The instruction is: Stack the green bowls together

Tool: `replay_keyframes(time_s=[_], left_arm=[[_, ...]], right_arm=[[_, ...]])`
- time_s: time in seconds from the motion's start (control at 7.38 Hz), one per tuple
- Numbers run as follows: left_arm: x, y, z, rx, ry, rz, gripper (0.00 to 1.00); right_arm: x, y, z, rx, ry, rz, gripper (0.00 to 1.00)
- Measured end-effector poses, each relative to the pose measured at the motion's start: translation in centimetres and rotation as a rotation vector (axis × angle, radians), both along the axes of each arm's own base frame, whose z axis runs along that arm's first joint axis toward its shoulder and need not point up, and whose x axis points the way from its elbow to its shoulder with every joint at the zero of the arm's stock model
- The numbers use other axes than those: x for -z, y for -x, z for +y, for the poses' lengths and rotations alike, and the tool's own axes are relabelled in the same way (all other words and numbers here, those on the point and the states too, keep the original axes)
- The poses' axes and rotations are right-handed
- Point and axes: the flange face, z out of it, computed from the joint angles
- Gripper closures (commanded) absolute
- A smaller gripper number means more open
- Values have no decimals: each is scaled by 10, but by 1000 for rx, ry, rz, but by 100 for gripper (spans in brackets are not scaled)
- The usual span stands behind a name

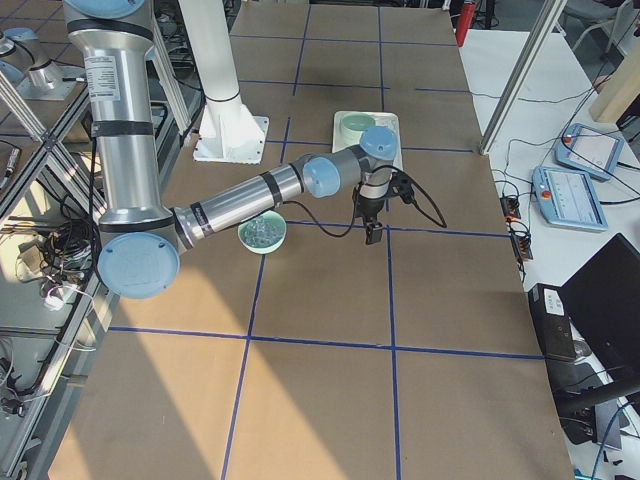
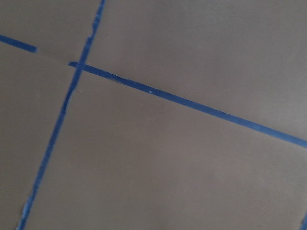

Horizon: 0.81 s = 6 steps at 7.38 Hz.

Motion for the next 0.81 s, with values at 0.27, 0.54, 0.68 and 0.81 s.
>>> replay_keyframes(time_s=[0.27, 0.54, 0.68, 0.81], left_arm=[[-57, 36, 10, -32, 36, 13, 0], [-100, 48, 29, -50, 81, 59, 0], [-107, 49, 34, -52, 92, 66, 0], [-111, 49, 38, -53, 98, 69, 0]], right_arm=[[-80, -78, -1, 24, 5, -31, 0], [-134, -117, -5, -9, 68, -57, 0], [-142, -122, -11, -21, 85, -59, 0], [-149, -128, -12, -37, 101, -59, 0]])
